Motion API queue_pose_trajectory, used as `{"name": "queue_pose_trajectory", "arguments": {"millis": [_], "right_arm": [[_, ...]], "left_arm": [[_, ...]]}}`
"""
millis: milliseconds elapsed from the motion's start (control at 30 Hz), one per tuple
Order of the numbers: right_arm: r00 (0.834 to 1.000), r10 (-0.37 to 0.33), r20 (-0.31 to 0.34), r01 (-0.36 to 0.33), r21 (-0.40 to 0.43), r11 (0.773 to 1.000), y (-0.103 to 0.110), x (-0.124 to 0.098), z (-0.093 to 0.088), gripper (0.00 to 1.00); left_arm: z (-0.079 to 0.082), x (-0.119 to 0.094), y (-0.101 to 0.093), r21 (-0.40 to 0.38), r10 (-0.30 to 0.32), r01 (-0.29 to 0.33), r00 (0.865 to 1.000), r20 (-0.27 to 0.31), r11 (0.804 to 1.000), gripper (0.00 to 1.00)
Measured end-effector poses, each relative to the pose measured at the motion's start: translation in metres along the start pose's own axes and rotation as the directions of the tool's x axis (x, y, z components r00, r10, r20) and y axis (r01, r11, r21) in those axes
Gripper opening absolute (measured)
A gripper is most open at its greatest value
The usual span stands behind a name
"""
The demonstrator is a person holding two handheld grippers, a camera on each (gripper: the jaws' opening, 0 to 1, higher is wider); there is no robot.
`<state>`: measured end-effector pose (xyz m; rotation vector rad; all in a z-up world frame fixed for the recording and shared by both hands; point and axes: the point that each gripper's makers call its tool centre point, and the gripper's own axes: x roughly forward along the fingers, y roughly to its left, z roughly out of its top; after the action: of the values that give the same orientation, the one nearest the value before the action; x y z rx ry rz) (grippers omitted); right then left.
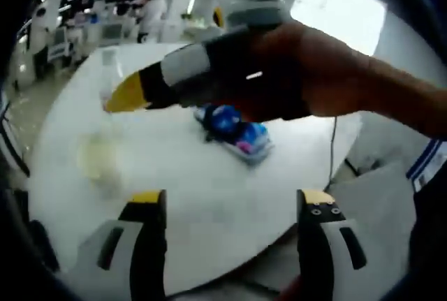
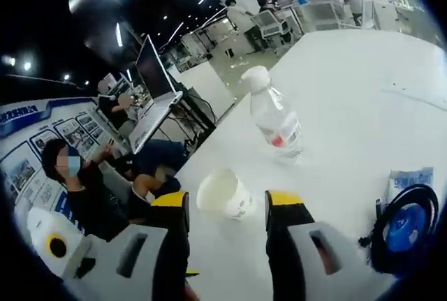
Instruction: Arrange the tabletop items into an orderly group along one side of the table until the central work area is clear of visible clutter.
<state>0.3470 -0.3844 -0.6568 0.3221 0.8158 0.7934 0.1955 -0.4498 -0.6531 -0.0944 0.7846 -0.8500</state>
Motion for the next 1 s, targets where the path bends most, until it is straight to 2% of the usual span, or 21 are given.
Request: {"name": "queue_pose_trajectory", "arguments": {"millis": [33,100,167,233,333,433,567,700,867,900,1000], "right_arm": [[1.0,-0.004,-0.01,0.004,0.014,1.0,-0.003,0.006,-0.002,0.39],[1.0,-0.017,-0.008,0.018,0.103,0.995,-0.011,0.017,-0.003,0.39],[0.998,-0.057,-0.023,0.058,0.084,0.995,-0.023,0.024,-0.008,0.38],[0.997,-0.066,-0.037,0.069,0.087,0.994,-0.027,0.028,-0.013,0.38],[0.997,-0.064,-0.046,0.069,0.106,0.992,-0.027,0.035,-0.017,0.38],[0.998,-0.05,-0.042,0.055,0.127,0.99,-0.023,0.041,-0.017,0.36],[0.997,-0.064,-0.052,0.07,0.132,0.989,-0.022,0.048,-0.025,0.27],[0.996,-0.058,-0.063,0.067,0.152,0.986,-0.021,0.054,-0.03,0.18],[0.995,-0.067,-0.072,0.078,0.157,0.984,-0.019,0.05,-0.035,0.06],[0.995,-0.066,-0.07,0.075,0.146,0.986,-0.018,0.047,-0.035,0.05],[0.994,-0.081,-0.072,0.089,0.121,0.989,-0.021,0.04,-0.035,0.04]], "left_arm": [[0.0,-0.001,0.003,0.005,0.005,-0.005,1.0,0.002,1.0,0.73],[0.0,0.0,0.003,0.027,0.018,-0.018,1.0,-0.004,0.999,0.73],[-0.002,0.001,0.001,0.029,0.017,-0.017,1.0,-0.007,0.999,0.72],[-0.005,0.001,-0.001,0.021,0.008,-0.007,1.0,-0.015,1.0,0.72],[-0.003,0.0,0.001,0.022,0.017,-0.017,1.0,-0.008,1.0,0.72],[-0.003,-0.002,0.009,-0.016,0.031,-0.031,1.0,0.005,0.999,0.71],[-0.006,-0.005,0.017,-0.065,0.052,-0.051,0.999,0.006,0.997,0.7],[-0.007,-0.004,0.017,-0.078,0.052,-0.052,0.999,0.004,0.996,0.69],[-0.008,-0.002,0.01,-0.058,0.03,-0.031,0.999,-0.009,0.998,0.69],[-0.006,-0.002,0.007,-0.062,0.012,-0.012,1.0,0.001,0.998,0.69],[-0.006,-0.002,0.007,-0.068,0.005,-0.005,1.0,0.004,0.998,0.69]]}}
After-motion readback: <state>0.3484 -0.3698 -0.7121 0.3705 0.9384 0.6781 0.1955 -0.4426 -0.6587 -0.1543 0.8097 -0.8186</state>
